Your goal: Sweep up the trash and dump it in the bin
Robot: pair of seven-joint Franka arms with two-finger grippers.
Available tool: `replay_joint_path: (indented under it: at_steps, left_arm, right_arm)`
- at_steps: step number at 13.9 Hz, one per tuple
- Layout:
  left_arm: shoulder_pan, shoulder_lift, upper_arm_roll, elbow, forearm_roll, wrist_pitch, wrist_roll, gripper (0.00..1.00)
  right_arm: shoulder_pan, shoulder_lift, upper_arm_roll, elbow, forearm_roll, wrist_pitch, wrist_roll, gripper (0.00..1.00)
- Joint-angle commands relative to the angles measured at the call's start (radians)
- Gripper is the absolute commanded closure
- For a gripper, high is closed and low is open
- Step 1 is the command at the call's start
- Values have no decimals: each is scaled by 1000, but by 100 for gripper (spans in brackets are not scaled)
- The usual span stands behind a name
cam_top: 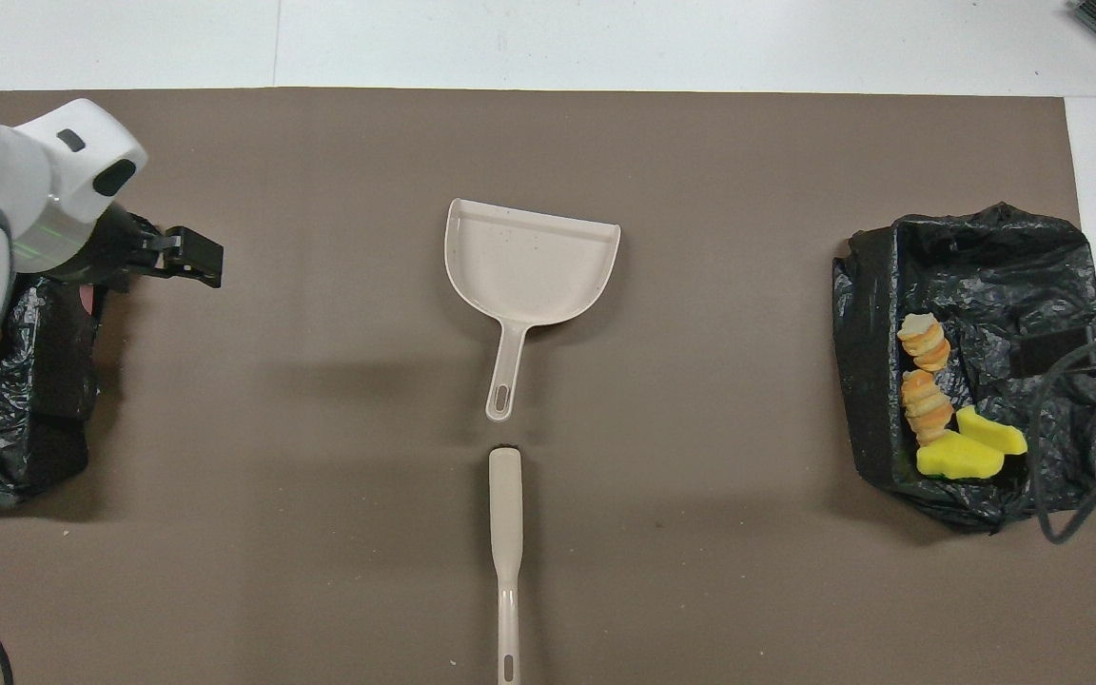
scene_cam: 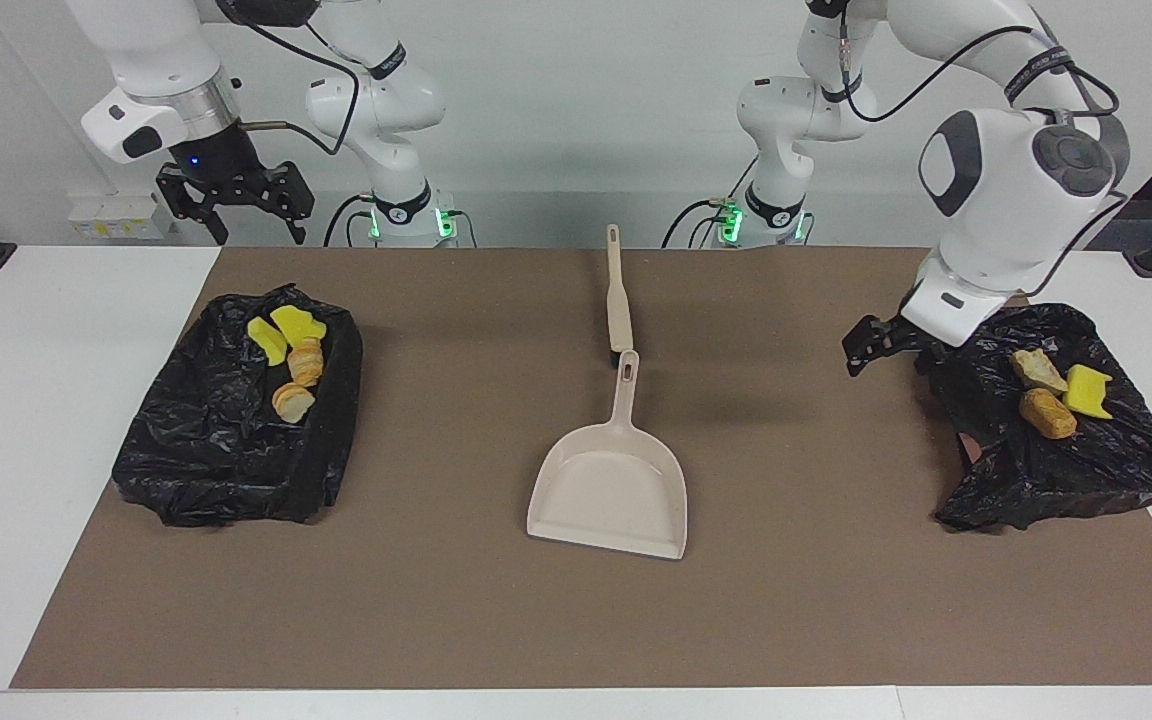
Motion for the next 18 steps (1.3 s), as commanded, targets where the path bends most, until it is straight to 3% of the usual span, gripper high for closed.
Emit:
replay_joint_path:
  at_steps: [1, 5, 14, 18]
  left_arm:
    - [64, -41, -5, 5, -14, -51, 91, 0]
    - [74, -68, -20, 2, 58, -56, 113, 0]
    - [80, -257, -20, -99, 55, -171, 114, 0]
    - [86, -268, -19, -79, 56, -220, 113, 0]
  right_arm:
    - [-2, 2, -2, 0, 13, 6, -16, 0]
    - [-2, 2, -2, -2, 13, 6, -18, 0]
    - [-4, -6, -2, -13, 15, 6, -19, 0]
    - [-2, -6, -2, -14, 15, 6, -19, 0]
